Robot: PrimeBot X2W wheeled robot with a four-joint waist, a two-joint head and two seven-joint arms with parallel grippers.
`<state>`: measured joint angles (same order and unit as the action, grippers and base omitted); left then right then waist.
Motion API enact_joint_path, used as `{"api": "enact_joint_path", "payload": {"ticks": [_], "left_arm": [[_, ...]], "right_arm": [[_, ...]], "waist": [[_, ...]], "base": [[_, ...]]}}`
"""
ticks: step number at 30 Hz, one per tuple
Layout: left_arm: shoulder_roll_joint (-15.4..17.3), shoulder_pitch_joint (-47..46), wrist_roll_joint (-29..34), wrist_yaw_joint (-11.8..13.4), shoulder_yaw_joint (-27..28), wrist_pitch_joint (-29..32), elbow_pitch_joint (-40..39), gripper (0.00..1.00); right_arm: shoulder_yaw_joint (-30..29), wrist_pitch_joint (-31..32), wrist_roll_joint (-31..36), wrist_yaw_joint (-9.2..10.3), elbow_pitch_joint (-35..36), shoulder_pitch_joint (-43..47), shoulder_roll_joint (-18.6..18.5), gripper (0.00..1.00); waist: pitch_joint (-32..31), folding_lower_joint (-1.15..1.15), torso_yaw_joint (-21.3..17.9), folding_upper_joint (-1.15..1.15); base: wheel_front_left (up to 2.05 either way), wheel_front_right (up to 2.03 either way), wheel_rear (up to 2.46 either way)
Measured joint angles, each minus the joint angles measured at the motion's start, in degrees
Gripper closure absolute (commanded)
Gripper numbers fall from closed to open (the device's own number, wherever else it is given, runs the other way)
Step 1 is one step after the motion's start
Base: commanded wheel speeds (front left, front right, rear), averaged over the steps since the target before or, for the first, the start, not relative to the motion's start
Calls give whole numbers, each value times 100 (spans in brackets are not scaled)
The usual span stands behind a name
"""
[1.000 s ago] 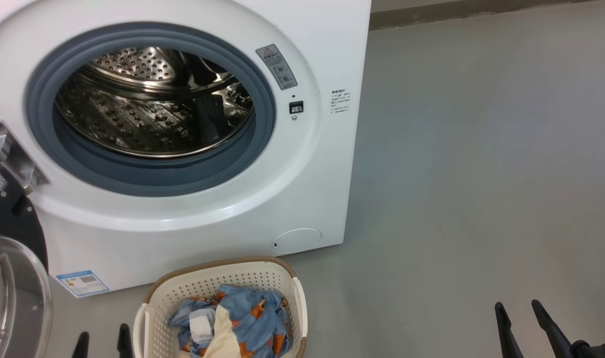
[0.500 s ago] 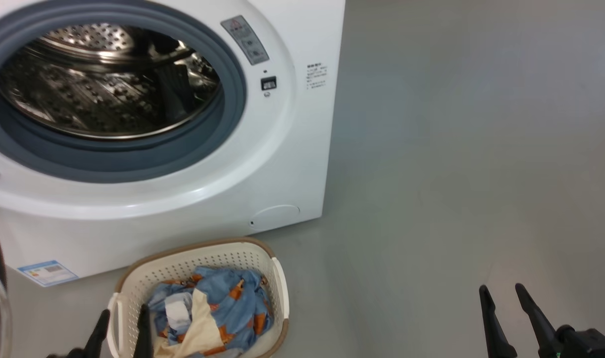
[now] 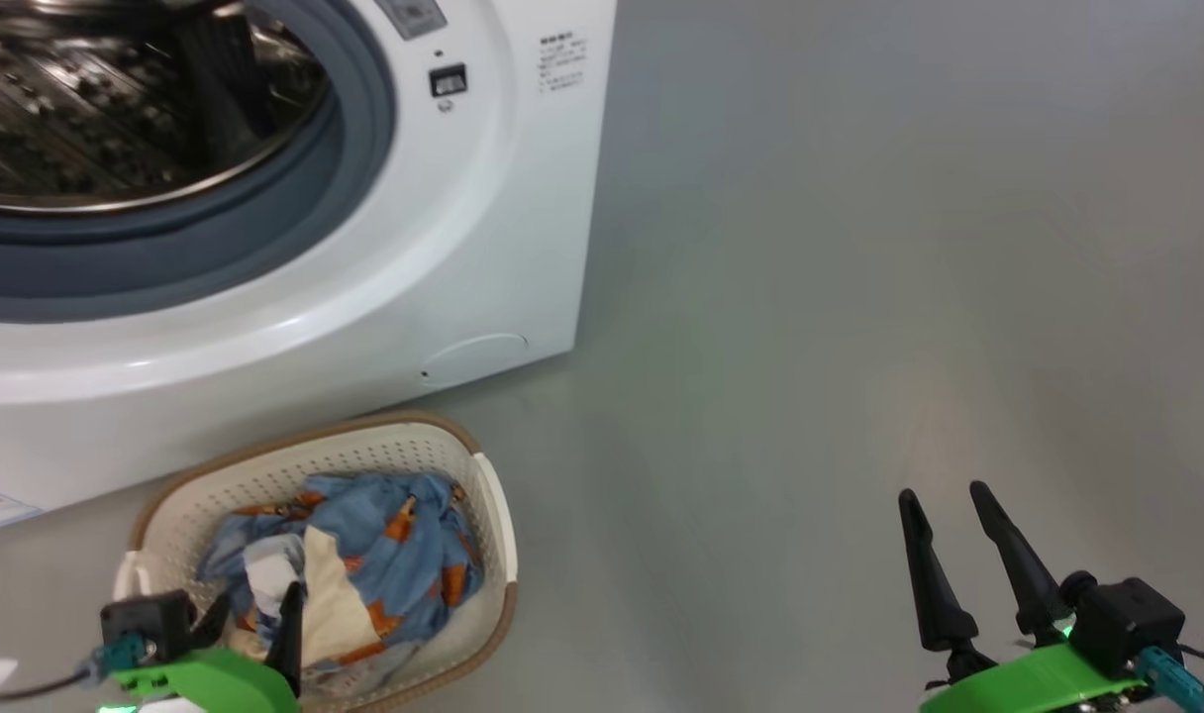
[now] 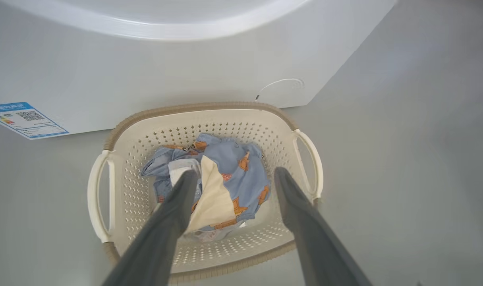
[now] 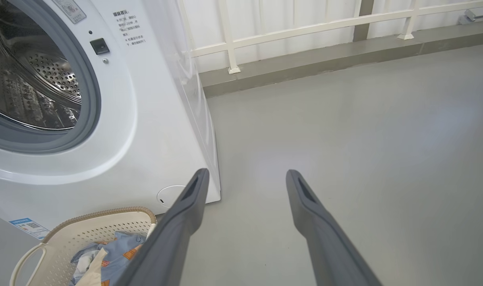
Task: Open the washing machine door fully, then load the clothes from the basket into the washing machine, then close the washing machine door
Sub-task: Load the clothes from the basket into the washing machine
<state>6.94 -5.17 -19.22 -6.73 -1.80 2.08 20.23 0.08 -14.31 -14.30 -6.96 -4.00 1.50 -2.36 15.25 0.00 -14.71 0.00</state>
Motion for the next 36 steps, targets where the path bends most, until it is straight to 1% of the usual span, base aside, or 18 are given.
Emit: {"api": "enact_joint_path", "payload": {"ticks": [5,9,12,25,27,36], "left_arm": [[91,-424,-10,102,0,394,584,0],[152,-726,-21,168,20,544,995,0],[224,-956,-19,202,16,557,1266,0],[573,-1761,26,389,45,656,2203,0],[681,-1890,26,397,57,655,2365,0],[931,-2221,26,444,114,587,2673,0]], "right_arm": [[155,0,-54,0,35,-216,1,0],[289,0,-126,0,63,-395,0,0],[349,0,-256,0,73,-522,0,0],[628,0,-376,0,136,-987,0,0],[658,0,-401,0,152,-1049,0,0],[688,0,-427,0,175,-1157,0,0]], "waist": [[338,0,-168,0],[626,0,-294,0],[848,0,-382,0],[1676,0,-670,0],[1832,0,-722,0],[2215,0,-847,0]], "base": [[0,0,0],[0,0,0],[0,0,0],[0,0,0],[0,0,0],[0,0,0]]}}
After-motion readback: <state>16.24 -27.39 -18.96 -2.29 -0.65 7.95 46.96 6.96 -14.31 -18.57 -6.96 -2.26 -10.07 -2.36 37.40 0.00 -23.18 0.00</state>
